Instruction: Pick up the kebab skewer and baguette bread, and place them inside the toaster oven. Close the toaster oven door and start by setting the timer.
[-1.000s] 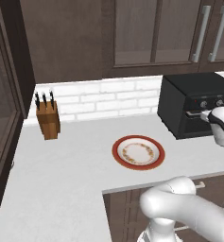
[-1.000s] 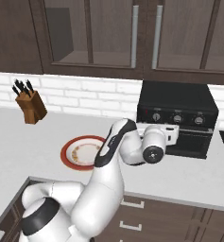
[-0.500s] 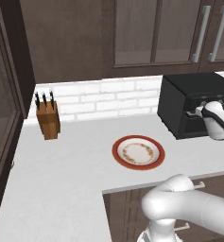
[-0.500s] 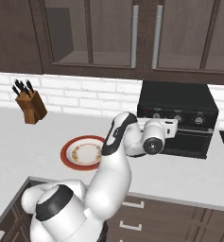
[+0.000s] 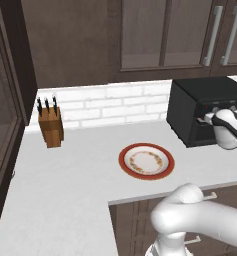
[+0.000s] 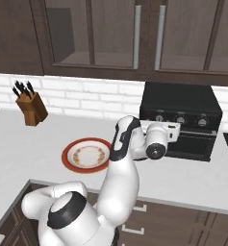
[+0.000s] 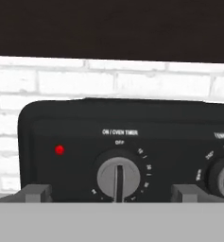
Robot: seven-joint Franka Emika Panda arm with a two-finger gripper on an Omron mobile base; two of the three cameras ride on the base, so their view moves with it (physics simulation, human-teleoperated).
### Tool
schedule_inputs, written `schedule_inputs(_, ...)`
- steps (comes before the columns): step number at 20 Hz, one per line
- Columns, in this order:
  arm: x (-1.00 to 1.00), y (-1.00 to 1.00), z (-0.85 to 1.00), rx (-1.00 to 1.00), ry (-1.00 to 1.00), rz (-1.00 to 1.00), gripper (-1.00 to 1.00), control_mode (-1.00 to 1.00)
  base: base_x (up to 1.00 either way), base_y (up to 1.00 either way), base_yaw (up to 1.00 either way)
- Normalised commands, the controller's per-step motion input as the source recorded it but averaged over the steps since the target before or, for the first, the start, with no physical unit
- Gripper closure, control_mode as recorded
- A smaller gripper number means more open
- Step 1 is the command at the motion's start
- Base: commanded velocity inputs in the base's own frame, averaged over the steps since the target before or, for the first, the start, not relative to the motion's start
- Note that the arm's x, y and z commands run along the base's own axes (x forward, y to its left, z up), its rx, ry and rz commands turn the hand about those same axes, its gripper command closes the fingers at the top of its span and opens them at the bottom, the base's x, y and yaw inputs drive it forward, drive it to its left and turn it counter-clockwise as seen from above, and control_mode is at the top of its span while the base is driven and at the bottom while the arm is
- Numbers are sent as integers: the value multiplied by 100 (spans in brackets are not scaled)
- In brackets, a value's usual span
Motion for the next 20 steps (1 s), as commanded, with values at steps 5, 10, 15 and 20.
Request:
schedule_inputs(5, 21, 0, 0, 2, -1, 0, -100, -100, 0, 0, 0)
schedule_inputs(10, 3, 0, 0, 1, 0, 0, -100, -100, 0, 0, 0)
schedule_inputs(15, 2, -6, 0, 1, 0, 0, -100, -100, 0, 0, 0)
schedule_inputs(20, 0, -7, 4, 3, 0, 0, -100, -100, 0, 0, 0)
